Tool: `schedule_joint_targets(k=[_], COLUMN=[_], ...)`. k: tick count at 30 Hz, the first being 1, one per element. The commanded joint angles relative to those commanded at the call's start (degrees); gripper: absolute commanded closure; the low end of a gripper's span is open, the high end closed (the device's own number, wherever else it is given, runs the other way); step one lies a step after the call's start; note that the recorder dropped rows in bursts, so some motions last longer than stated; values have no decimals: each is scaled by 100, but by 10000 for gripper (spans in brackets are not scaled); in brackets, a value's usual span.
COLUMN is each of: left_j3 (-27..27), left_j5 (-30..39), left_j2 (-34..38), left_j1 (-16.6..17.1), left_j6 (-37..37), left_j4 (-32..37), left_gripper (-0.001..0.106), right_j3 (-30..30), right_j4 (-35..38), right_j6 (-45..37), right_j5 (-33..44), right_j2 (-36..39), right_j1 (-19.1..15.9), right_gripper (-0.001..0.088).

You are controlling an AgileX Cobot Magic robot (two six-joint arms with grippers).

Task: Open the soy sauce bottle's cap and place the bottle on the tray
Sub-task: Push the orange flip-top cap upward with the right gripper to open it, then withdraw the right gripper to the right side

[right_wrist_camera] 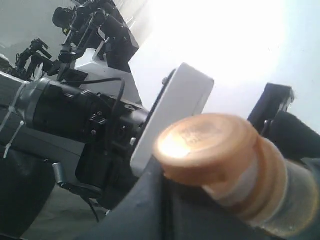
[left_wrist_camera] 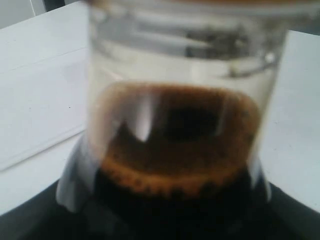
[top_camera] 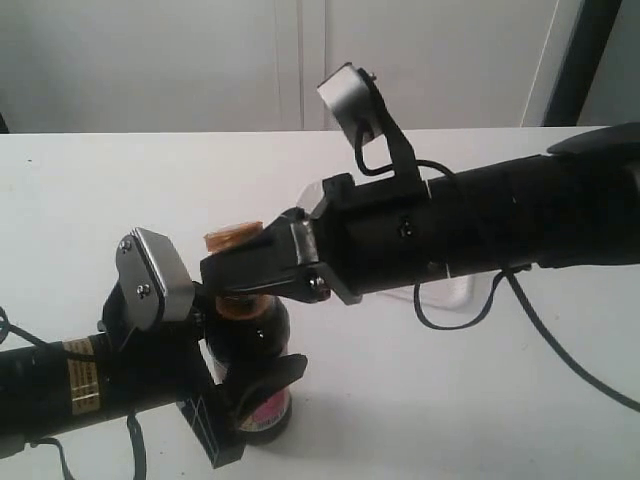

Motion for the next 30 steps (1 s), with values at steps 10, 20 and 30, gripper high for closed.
schedule_joint_targets(k=[10,20,30], left_j3=[0,0,0], left_j5=[0,0,0], left_j2=[0,0,0], left_j1=[0,0,0], left_j6=[11,0,0], left_j4=[0,0,0], left_gripper=[1053,1053,1053], right_j3=[-542,-542,-542], right_j4=[-44,-2369,-5481], right_j6=[0,480,2756], right_j5=[-570,913,902], right_j2=[0,-312,-696], right_j1=[-10,-10,-10], right_gripper=[868,868,868])
